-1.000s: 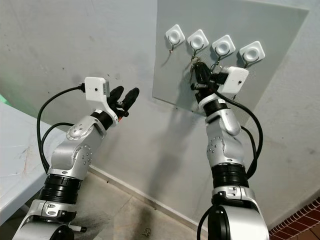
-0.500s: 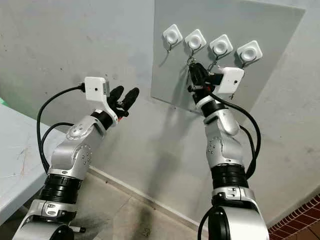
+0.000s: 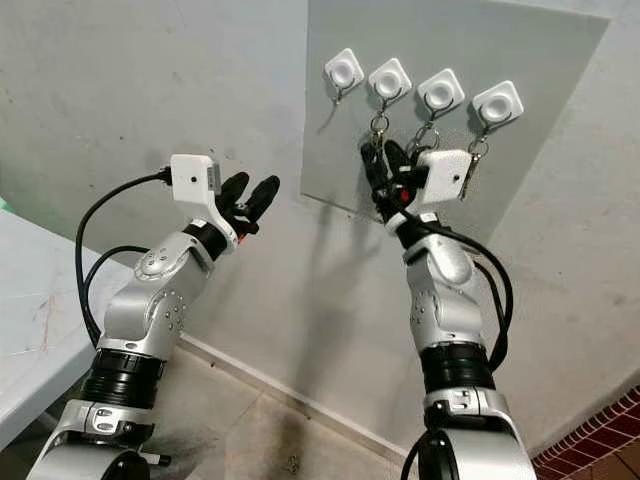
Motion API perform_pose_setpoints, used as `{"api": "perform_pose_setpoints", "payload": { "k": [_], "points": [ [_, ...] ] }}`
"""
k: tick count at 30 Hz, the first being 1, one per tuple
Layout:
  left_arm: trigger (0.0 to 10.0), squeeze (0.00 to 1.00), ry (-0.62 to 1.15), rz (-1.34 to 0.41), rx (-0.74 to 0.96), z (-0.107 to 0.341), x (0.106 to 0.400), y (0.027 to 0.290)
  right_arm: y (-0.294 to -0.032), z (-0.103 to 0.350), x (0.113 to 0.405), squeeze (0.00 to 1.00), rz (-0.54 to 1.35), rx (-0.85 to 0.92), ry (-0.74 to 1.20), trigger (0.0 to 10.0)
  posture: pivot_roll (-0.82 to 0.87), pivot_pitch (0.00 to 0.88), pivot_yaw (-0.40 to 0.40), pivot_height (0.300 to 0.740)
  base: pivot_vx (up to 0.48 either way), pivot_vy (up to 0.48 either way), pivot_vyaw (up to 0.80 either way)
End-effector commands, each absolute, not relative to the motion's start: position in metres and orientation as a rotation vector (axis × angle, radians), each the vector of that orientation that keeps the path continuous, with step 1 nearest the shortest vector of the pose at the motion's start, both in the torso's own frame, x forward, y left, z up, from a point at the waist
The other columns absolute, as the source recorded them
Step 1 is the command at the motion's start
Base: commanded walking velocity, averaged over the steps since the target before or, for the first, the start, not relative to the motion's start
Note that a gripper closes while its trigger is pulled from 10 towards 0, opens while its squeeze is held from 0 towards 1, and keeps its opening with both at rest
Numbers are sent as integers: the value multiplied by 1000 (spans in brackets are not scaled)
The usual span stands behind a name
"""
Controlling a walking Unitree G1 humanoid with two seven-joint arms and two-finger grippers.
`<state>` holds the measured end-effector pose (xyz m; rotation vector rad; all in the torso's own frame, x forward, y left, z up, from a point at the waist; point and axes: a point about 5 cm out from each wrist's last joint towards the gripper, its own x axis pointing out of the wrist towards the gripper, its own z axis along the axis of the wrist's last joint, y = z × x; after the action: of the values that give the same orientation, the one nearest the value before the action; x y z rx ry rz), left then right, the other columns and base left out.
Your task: Hang keys on a hook
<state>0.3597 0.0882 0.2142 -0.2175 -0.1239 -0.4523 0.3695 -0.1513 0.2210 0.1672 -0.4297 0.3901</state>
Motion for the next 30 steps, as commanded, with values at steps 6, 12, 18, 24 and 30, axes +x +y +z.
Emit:
{"api": "perform_pose_setpoints", "payload": {
  "k": [6,12,18,24,30],
  "points": [
    [10000,0,-93,-398,-205,198,357,94,-152,207,361,1000,389,141,-418,10000,20,0,-45,740,0,0,0],
    [10000,0,-14,-346,-180,168,354,100,-154,178,352,1000,373,157,-341,10000,21,0,-46,740,0,0,0],
    [10000,0,62,-299,-158,137,349,106,-157,145,341,1000,340,166,-249,10000,17,0,-43,740,0,0,0],
    [10000,0,131,-222,-65,94,339,117,-161,89,322,1000,281,178,-73,10000,14,0,-41,740,0,0,0],
    [10000,0,195,-220,-10,64,329,119,-162,55,306,1000,257,176,53,10000,9,0,-36,740,0,0,0]
  ]
}}
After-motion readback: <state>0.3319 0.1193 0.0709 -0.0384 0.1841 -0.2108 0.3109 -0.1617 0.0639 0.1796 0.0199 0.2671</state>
